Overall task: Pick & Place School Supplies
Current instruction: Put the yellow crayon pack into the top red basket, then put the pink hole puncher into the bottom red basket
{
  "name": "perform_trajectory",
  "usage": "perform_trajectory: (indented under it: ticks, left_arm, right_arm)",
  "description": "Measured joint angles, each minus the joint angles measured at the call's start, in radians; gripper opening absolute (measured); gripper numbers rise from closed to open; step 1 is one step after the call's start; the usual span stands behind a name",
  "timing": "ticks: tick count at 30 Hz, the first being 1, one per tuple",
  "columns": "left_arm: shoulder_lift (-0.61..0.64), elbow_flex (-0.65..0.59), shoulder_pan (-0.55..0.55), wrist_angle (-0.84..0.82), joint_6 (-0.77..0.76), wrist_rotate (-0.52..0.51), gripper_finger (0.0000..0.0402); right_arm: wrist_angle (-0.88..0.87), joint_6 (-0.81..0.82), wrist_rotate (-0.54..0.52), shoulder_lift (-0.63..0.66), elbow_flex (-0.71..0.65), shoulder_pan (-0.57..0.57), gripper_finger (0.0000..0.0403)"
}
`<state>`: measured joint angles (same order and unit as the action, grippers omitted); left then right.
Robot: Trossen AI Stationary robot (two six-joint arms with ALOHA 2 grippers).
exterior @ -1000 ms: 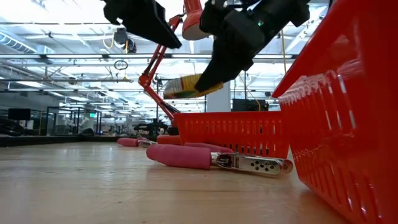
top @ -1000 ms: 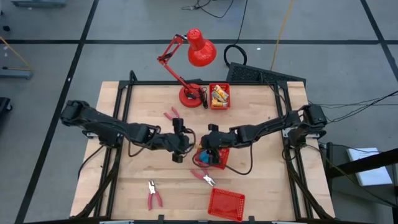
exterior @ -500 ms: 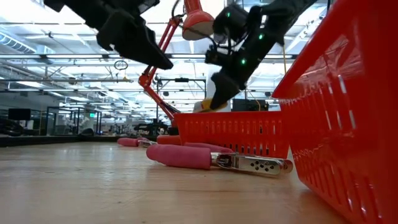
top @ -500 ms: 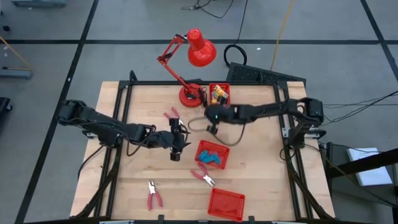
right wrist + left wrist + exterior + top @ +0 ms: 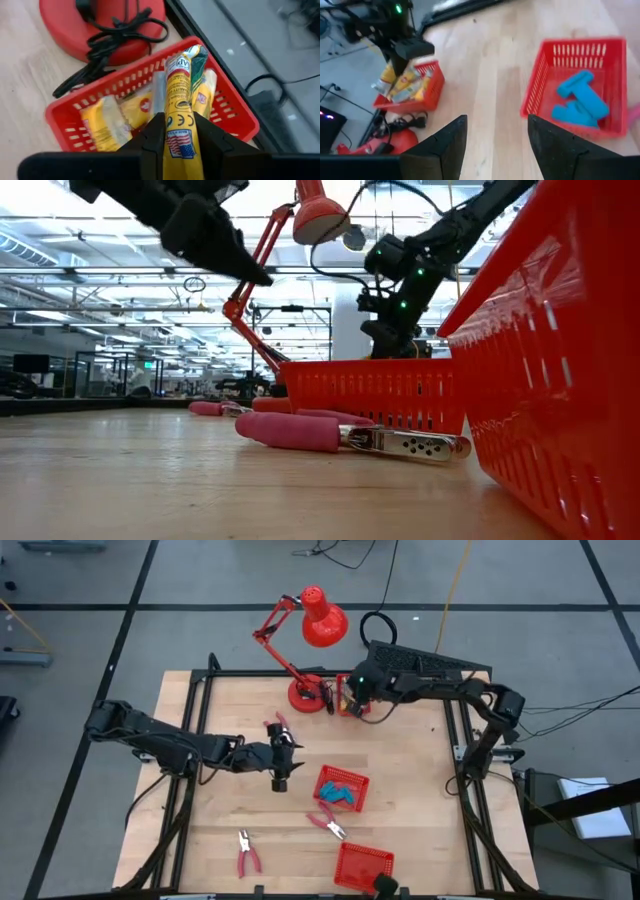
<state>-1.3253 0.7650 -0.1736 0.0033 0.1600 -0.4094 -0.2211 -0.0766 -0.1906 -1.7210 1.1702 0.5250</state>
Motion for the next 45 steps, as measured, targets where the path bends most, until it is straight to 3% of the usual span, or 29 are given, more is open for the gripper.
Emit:
perform_trajectory:
  ticks: [9,16,23,26,29,39,45]
  left_arm:
    - [0.000,0.002,0.033,0.000,0.011,0.000,0.0209]
    - [-0.001,0.002,0.050,0.002,0.011,0.025,0.0209]
    - [-0.001,0.002,0.062,0.003,0.016,0.043,0.0209]
    - [-0.001,0.002,0.068,0.001,0.018,0.044,0.0209]
    - [-0.001,0.002,0.070,-0.001,0.019,0.044,0.0209]
    - [-0.001,0.002,0.066,-0.092,-0.030,0.163,0.0209]
    - [-0.008,0.002,0.077,-0.243,-0.137,0.118,0.0209]
  right_arm:
    - [0.049,0.012,0.081,0.000,-0.072,0.039,0.0062]
    - [0.156,0.035,0.083,0.002,-0.158,0.029,0.0067]
    - [0.179,0.029,0.092,0.010,-0.162,0.014,0.0214]
    - [0.222,0.016,0.090,0.027,-0.162,0.003,0.0246]
    - [0.247,-0.010,0.089,0.051,-0.162,-0.020,0.0250]
    - [0.217,-0.062,0.077,0.189,-0.161,-0.237,0.0230]
    - [0.107,-0.066,-0.099,0.204,-0.161,-0.474,0.0230]
